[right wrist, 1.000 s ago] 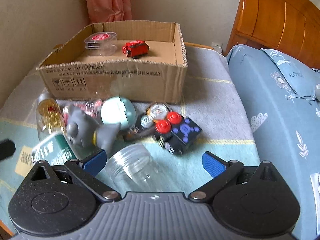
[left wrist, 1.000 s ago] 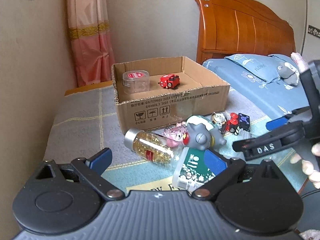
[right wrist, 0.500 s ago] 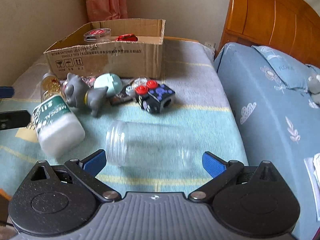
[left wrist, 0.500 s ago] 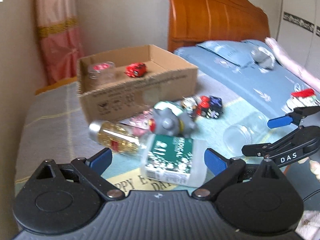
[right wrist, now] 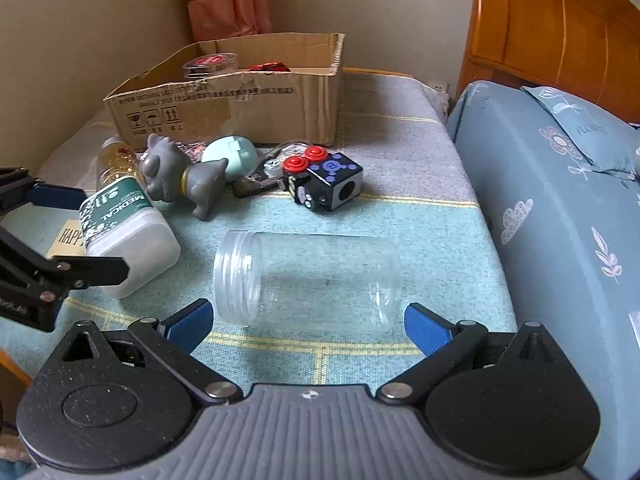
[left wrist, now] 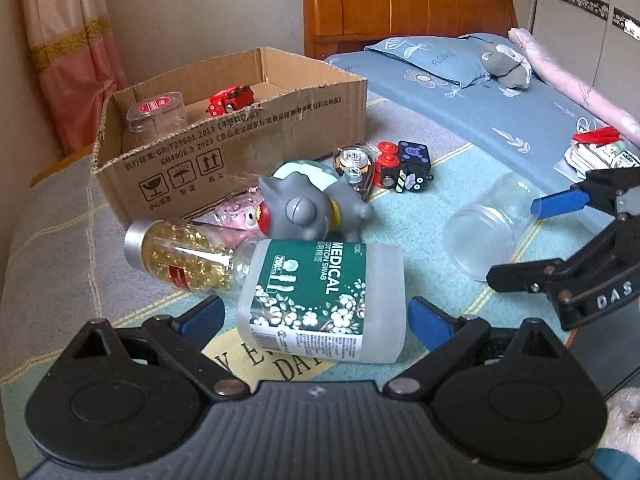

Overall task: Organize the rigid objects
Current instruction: 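Return both tools to the items, left toward the white MEDICAL bottle, right toward the clear jar, then grasp the white MEDICAL bottle with left gripper while right gripper grasps the clear jar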

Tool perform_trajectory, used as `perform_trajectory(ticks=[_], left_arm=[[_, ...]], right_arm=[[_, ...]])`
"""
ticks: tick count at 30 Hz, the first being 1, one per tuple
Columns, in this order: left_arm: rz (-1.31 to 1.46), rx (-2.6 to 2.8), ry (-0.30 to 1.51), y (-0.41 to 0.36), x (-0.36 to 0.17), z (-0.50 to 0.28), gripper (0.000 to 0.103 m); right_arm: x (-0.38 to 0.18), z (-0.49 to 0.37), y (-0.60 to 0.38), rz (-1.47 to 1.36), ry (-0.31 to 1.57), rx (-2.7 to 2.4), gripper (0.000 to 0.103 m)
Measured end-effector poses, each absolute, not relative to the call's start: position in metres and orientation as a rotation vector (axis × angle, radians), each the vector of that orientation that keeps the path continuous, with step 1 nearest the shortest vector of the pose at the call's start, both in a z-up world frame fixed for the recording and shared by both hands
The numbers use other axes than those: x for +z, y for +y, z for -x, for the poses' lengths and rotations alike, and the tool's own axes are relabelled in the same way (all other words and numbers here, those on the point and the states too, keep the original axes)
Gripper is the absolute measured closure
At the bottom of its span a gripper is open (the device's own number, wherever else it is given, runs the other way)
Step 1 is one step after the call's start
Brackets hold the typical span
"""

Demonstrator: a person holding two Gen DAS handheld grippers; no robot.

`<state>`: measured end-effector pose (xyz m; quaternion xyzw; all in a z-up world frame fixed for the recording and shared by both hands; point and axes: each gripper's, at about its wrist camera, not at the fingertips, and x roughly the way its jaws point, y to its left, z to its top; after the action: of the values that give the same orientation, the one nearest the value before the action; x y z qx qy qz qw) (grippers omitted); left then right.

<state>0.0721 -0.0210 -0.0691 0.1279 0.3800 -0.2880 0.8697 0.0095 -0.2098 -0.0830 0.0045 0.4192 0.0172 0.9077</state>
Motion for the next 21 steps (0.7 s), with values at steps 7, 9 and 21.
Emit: perform_trajectory(ticks=[7, 9, 21], left_arm=[[-0.261, -0.590, 0.801, -0.016, -0.070, -0.067, 0.019], [-0.253, -0.573, 0.807, -0.008, -0.070, -0.061, 0.019], [-0.256, -0.517, 0.836, 0.028, -0.066, -0.042, 0.019]], right_arm=[[-0.076, -0.007, -0.204, -0.009, 0.830, 0.089, 0.000], [-0.075, -0.011, -0.200, -0.002, 0.827, 0.104, 0.000], [-0.084, -0.036, -0.170, 0.053, 0.826, 0.186, 0.000]])
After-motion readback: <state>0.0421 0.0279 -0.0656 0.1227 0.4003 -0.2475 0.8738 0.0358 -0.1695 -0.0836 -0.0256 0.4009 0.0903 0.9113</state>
